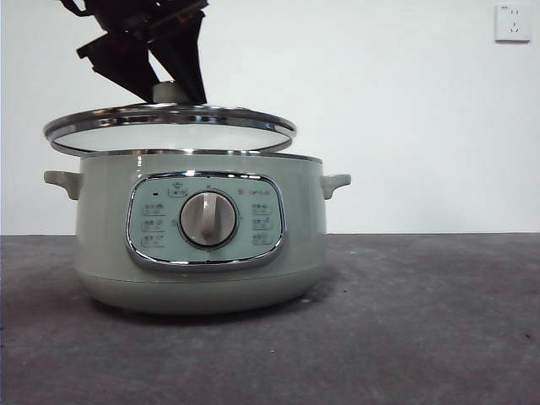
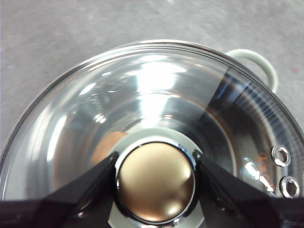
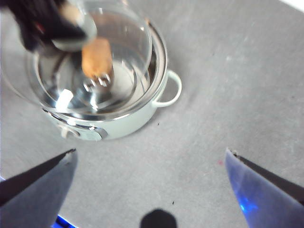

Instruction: Pick up the potato,open the lid,put the potato in the pot,close the lid

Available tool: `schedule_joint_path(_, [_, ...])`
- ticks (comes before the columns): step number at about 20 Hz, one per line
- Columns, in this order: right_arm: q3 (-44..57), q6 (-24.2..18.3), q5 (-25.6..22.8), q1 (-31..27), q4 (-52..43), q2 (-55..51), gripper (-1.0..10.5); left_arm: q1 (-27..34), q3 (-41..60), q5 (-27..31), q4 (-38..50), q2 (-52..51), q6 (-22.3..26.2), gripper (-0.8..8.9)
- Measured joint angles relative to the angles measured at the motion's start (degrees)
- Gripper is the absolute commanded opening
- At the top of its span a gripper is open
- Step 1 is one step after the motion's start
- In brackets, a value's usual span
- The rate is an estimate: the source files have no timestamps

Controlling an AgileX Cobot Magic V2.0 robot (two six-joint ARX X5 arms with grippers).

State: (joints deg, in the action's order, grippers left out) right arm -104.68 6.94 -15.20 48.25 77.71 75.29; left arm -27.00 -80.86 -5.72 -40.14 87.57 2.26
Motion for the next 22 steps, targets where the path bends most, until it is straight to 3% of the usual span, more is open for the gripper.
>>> schedule_joint_path(13, [0.2,1.4,5.3,0.0,0.0,-5.7,6.6,-2.6,-0.1,0.0,3.2,3.4,0.1,-0.09])
schedule_joint_path(22, [0.2,1.4,5.8,0.0,0.0,-5.7,6.6,-2.7,-1.2,1.3,4.3,5.4,1.6,-0.09])
